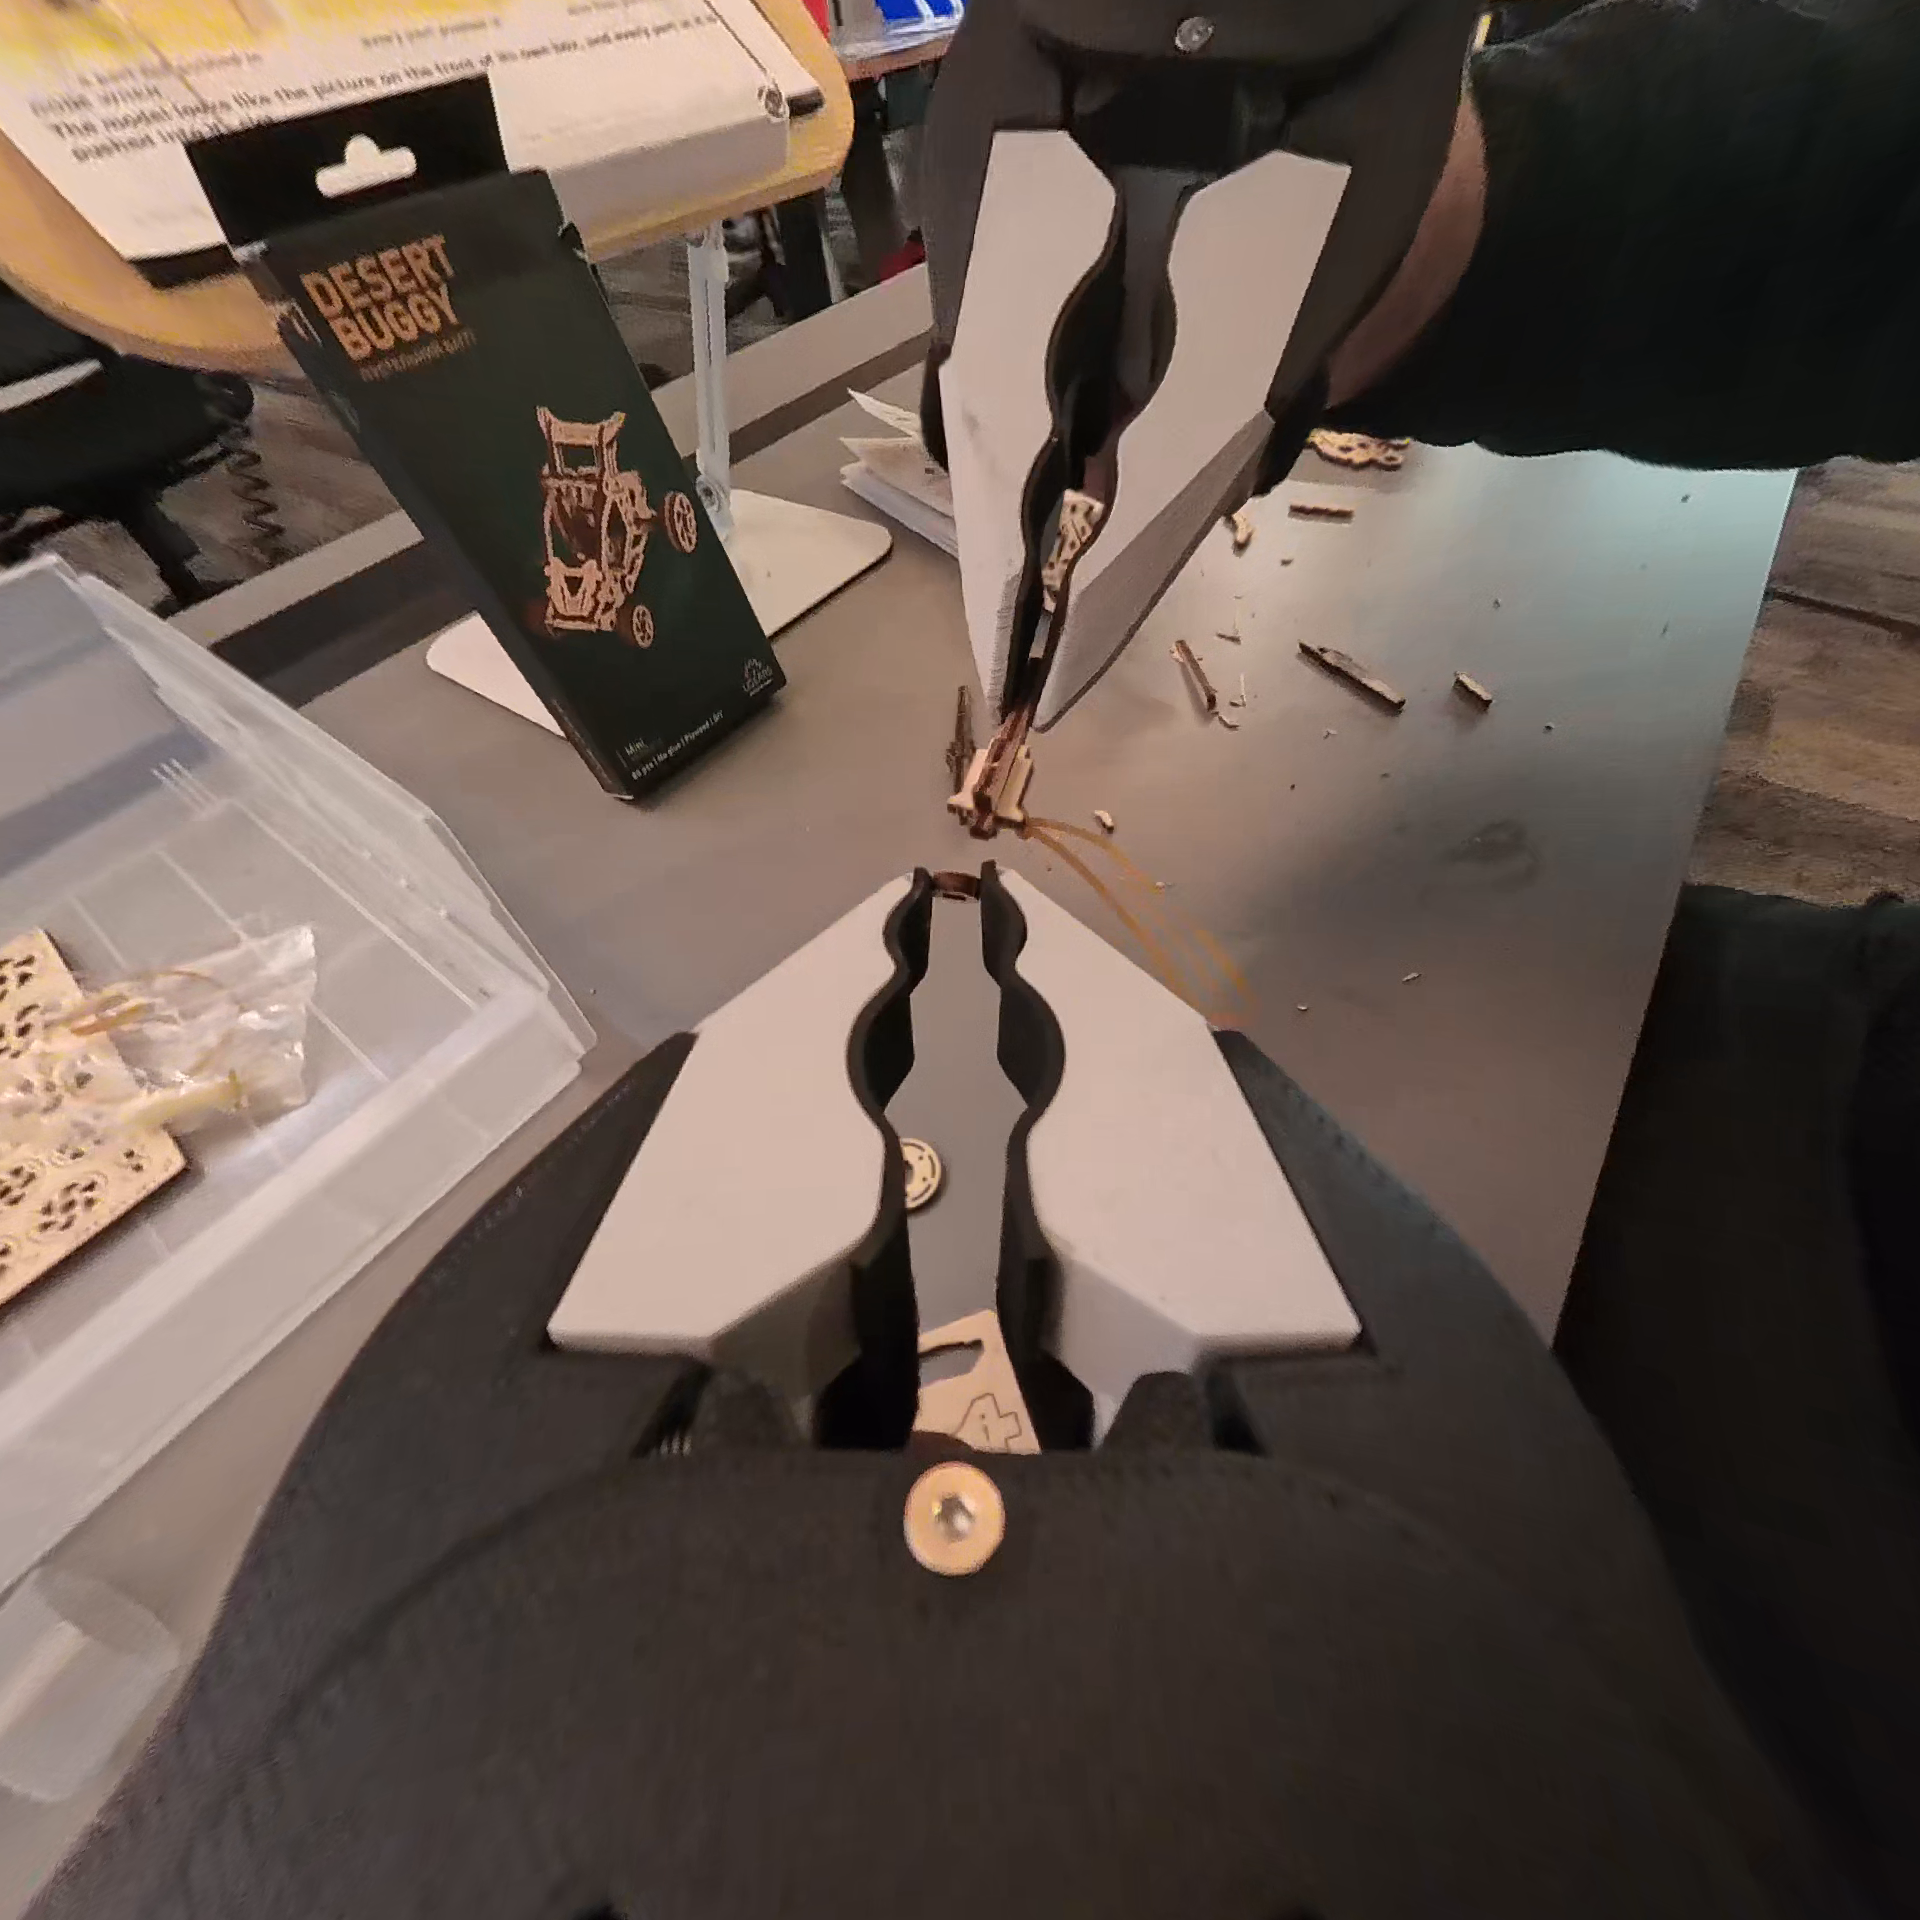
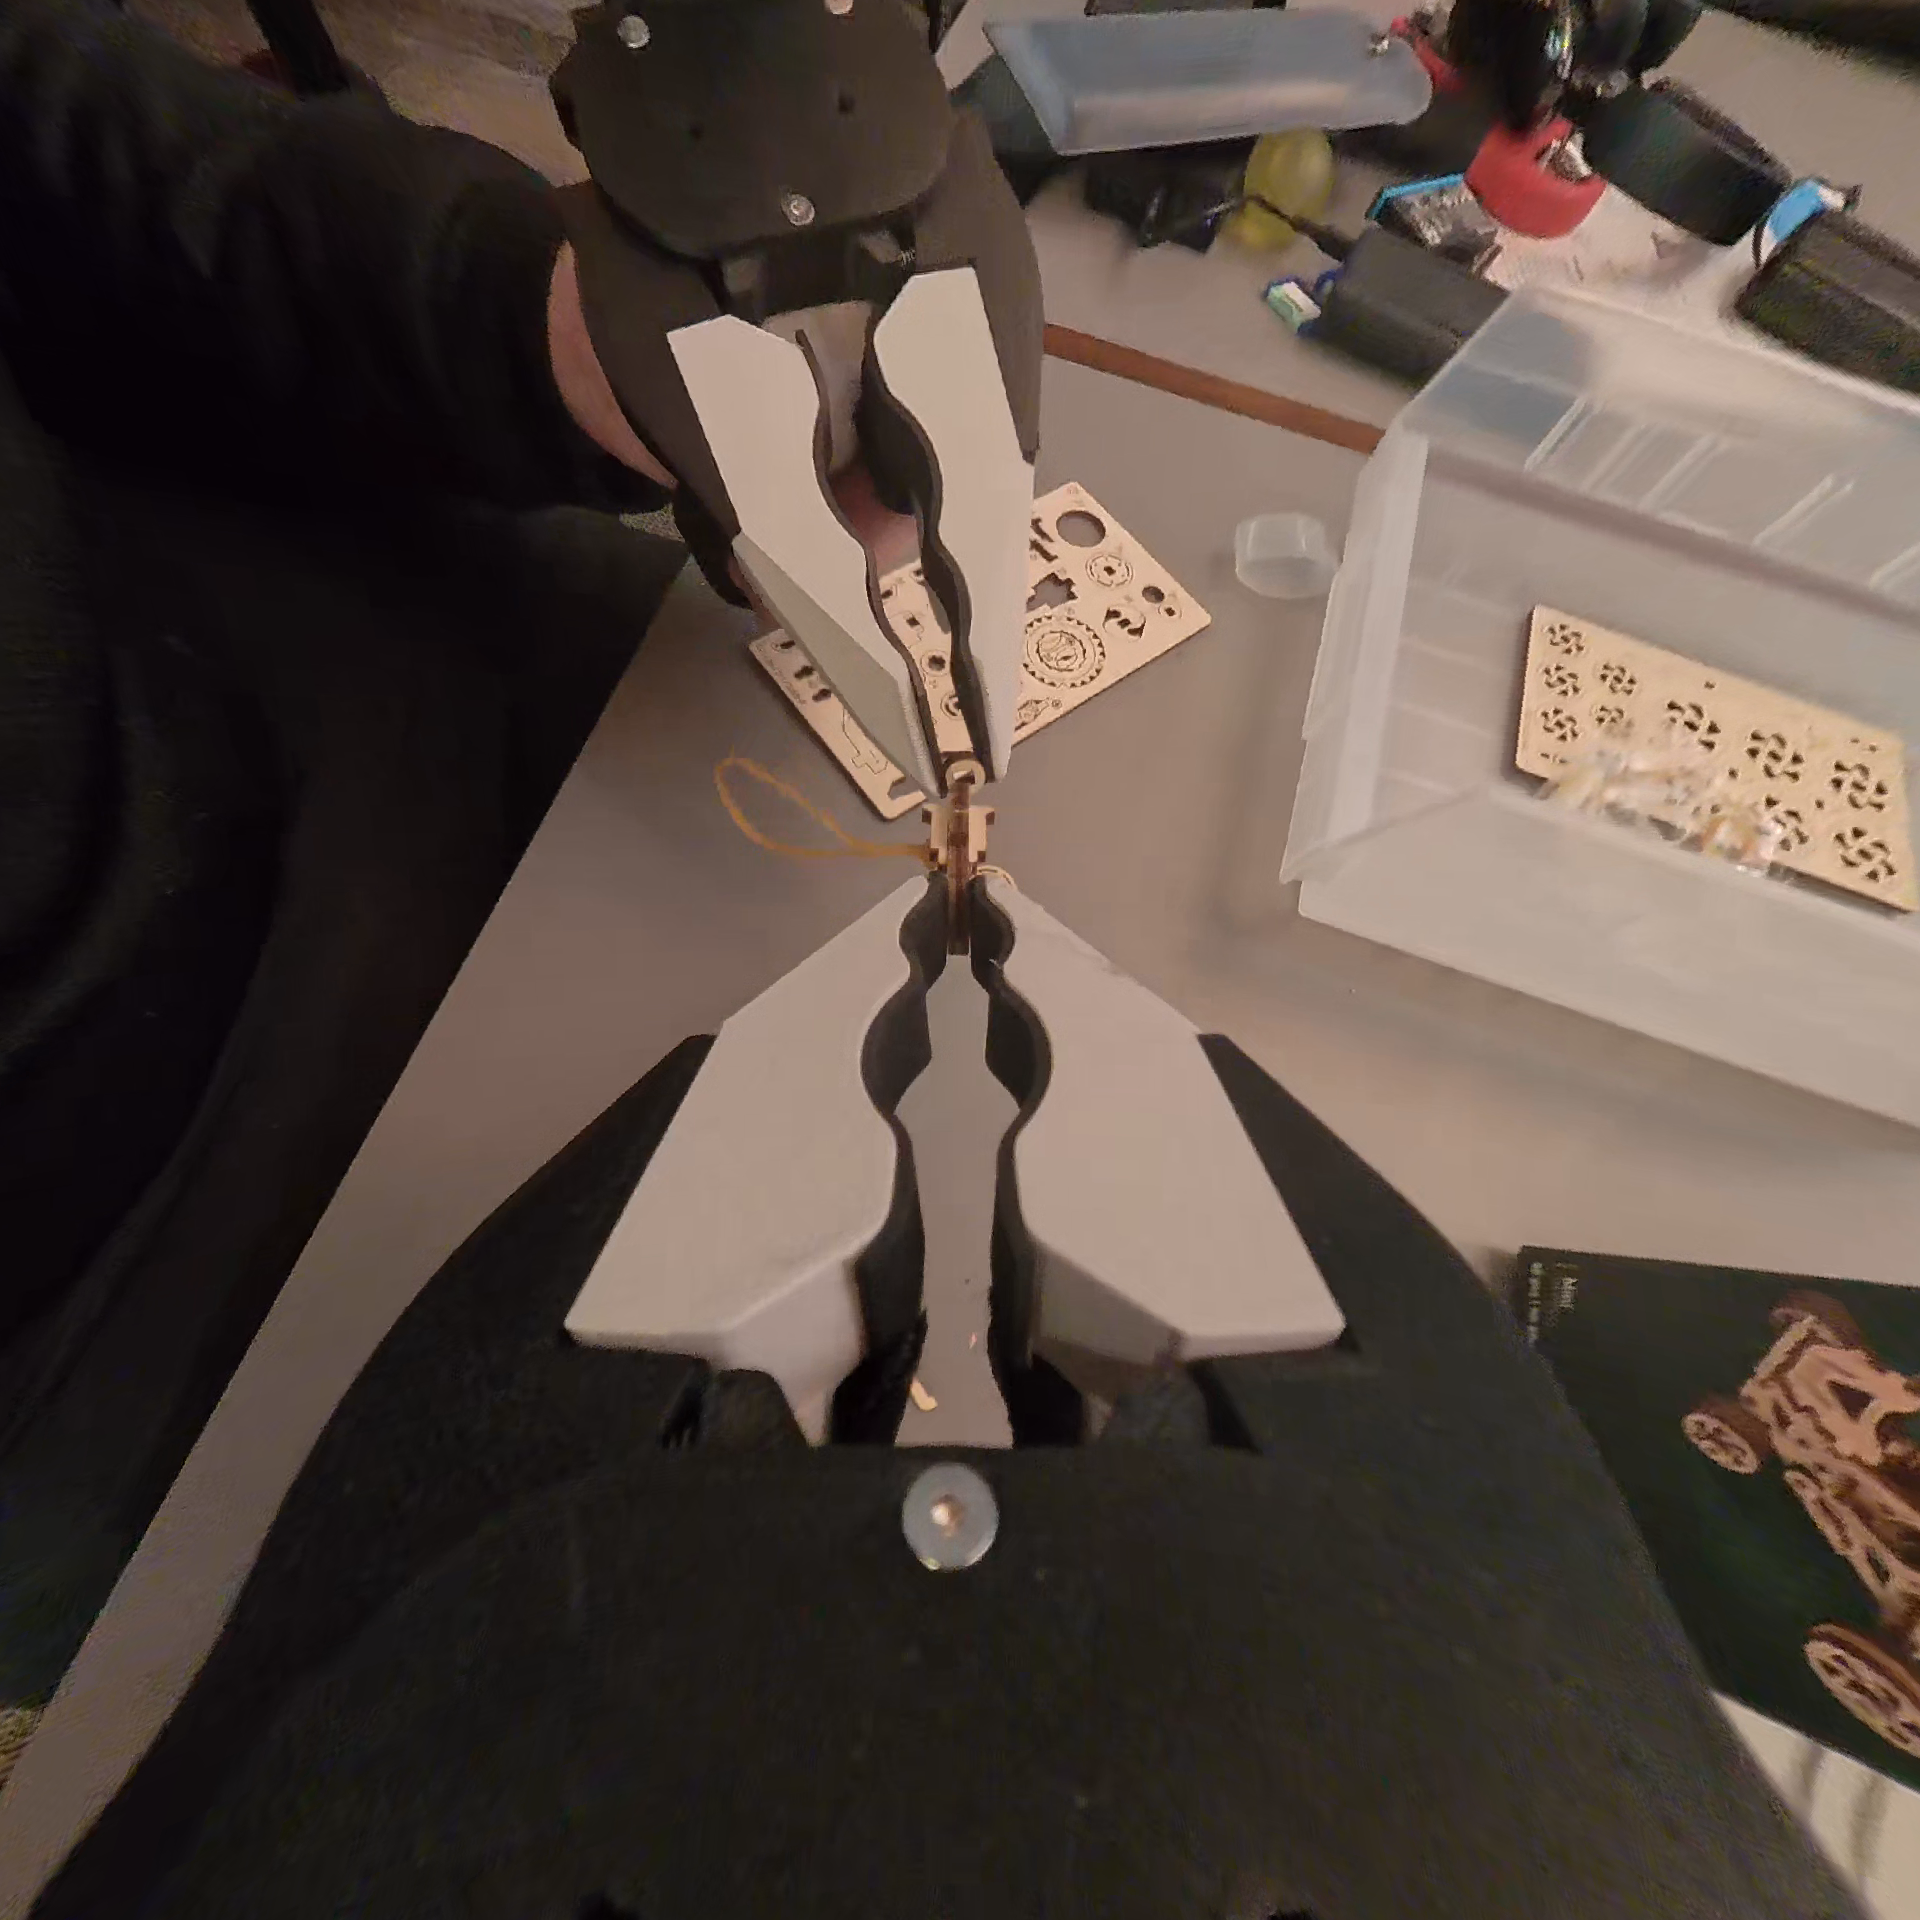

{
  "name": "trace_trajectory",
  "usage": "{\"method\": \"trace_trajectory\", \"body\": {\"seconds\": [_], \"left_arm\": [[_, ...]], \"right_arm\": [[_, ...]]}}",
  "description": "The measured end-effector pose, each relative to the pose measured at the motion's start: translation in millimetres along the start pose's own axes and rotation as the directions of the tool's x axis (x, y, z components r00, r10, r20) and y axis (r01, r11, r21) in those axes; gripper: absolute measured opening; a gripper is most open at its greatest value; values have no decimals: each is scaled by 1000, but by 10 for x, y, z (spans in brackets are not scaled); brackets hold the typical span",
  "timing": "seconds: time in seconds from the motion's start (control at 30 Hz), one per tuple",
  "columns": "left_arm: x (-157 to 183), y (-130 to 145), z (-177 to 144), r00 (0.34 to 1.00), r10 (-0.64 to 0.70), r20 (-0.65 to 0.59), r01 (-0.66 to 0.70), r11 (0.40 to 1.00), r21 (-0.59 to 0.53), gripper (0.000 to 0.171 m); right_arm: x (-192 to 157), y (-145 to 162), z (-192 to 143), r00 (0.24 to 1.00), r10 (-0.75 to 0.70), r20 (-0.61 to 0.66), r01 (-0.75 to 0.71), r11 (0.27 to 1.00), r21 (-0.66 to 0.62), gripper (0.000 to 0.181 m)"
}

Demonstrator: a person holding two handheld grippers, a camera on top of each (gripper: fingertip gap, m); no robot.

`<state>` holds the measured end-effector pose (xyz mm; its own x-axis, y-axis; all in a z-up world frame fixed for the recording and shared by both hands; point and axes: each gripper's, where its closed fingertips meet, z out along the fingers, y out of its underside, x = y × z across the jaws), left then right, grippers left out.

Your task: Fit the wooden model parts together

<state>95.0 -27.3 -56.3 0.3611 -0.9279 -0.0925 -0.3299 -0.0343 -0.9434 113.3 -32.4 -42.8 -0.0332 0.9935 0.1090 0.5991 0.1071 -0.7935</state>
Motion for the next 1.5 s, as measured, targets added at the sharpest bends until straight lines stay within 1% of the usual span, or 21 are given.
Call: {"method": "trace_trajectory", "body": {"seconds": [0.13, 0.23, 0.47, 0.57, 0.73, 0.83, 1.17, 1.4, 1.5], "left_arm": [[39, -39, -2, 997, 80, 2, -80, 996, -40, 7], [67, -50, 1, 995, 104, -6, -104, 993, -60, 7], [65, -103, -15, 994, 112, -2, -112, 993, -47, 7], [66, -147, -28, 995, 99, -5, -100, 995, -24, 7], [72, -178, -32, 995, 104, -8, -104, 994, -20, 7], [64, -205, -39, 993, 114, 2, -114, 993, -15, 7], [77, -243, -39, 986, 168, 15, -167, 985, -39, 7], [87, -272, -46, 971, 236, 40, -233, 970, -69, 7], [93, -307, -57, 967, 250, 47, -247, 967, -59, 7]], "right_arm": [[-5, -44, 9, 999, -54, -2, 54, 998, -18, 0], [-16, -58, 12, 996, -87, 1, 87, 996, -36, 0], [-22, -77, -17, 989, -145, -10, 144, 988, -64, 0], [-20, -108, -46, 988, -155, -16, 154, 987, -49, 0], [-26, -130, -73, 980, -197, -32, 195, 979, -57, 0], [-26, -116, -84, 972, -230, -45, 226, 971, -83, 0], [-42, -164, -126, 941, -321, -106, 308, 943, -127, 0], [-61, -195, -152, 932, -343, -113, 329, 935, -130, 0], [-67, -216, -174, 934, -338, -117, 325, 939, -114, 0]]}}
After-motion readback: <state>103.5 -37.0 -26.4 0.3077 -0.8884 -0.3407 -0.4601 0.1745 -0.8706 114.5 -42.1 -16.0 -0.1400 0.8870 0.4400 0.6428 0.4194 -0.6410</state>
